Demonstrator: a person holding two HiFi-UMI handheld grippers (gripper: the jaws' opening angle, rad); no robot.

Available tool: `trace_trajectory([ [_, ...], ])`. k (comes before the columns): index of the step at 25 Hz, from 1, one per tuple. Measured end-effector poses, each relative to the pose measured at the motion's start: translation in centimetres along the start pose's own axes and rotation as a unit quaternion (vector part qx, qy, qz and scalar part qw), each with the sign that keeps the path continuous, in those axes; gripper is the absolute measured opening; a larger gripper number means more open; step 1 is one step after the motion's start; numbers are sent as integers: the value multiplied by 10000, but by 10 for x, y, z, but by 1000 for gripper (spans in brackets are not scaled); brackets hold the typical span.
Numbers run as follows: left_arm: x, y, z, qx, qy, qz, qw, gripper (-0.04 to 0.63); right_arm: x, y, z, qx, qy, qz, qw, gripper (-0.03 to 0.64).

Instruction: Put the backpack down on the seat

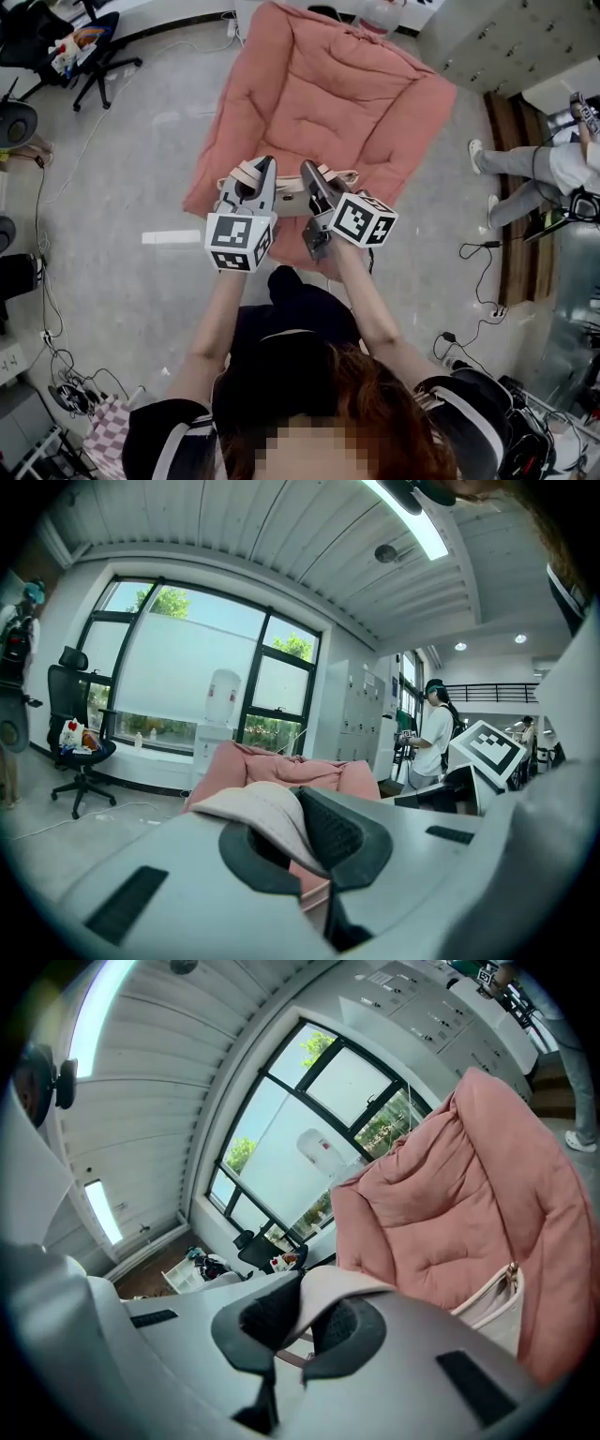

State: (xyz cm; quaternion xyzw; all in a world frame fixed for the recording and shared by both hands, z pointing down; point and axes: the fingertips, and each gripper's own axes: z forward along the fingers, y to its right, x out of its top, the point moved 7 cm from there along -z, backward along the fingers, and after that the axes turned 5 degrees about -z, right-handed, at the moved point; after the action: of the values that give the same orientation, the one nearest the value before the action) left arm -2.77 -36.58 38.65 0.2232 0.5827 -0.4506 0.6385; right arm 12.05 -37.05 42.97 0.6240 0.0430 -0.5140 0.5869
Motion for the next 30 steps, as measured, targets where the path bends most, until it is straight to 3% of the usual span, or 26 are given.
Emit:
trace_trajectory([
  [17,15,-29,116,-172,-118,121,9997,18,67,67,70,-7,-185,-142,9997,37],
  [22,-10,-23,109,-141,-190,-137,9996,18,48,79,54,-64,-194,52,9998,37],
  [30,-32,-14,83,-147,-272,-143,9994,18,20,71,31,-12,-207,51,9998,37],
])
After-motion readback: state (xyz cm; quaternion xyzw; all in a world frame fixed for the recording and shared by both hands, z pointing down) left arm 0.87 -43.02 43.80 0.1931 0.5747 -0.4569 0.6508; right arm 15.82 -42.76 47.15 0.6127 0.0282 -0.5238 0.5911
